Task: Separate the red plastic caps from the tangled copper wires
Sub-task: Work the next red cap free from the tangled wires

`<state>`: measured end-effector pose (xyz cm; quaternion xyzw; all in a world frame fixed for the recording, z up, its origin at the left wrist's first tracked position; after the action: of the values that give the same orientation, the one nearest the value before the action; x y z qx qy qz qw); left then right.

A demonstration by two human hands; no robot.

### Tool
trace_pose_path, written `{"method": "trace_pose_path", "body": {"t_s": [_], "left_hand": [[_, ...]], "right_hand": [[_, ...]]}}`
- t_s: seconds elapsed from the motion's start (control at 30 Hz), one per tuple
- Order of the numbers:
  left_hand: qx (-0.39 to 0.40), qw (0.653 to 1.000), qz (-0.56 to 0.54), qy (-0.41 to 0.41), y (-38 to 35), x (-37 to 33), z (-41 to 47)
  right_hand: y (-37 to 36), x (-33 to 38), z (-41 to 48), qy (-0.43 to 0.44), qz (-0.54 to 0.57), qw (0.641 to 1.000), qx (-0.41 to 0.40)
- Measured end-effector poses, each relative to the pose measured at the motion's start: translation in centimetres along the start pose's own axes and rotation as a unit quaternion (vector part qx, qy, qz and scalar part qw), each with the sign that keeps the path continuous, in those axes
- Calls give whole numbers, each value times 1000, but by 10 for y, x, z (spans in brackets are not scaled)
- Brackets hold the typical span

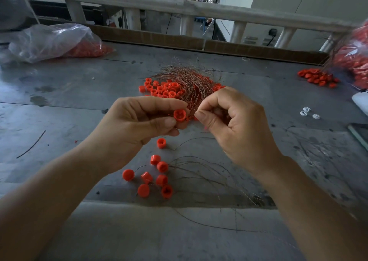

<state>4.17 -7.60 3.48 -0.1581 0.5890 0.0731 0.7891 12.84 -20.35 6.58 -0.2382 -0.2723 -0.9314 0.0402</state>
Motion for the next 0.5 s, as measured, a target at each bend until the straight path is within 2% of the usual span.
{"method": "trace_pose_path", "body": {"t_s": [0.5], "left_hand": [[-4, 1000, -2, 6, 0, 0, 0]], "right_hand": [[1, 0, 0, 8, -15, 1000, 1]]}}
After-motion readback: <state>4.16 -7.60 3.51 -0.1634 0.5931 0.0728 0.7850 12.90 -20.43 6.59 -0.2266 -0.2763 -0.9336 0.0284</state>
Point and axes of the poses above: each hand's wrist, its own z-axis towards the middle knuckle, its own y-axis out of the back of the hand, x = y × z, the point moved 5 cm from there along z, towards the middle knuckle, and after that the axes turned 8 degrees about -x, right-handed, at the moved point
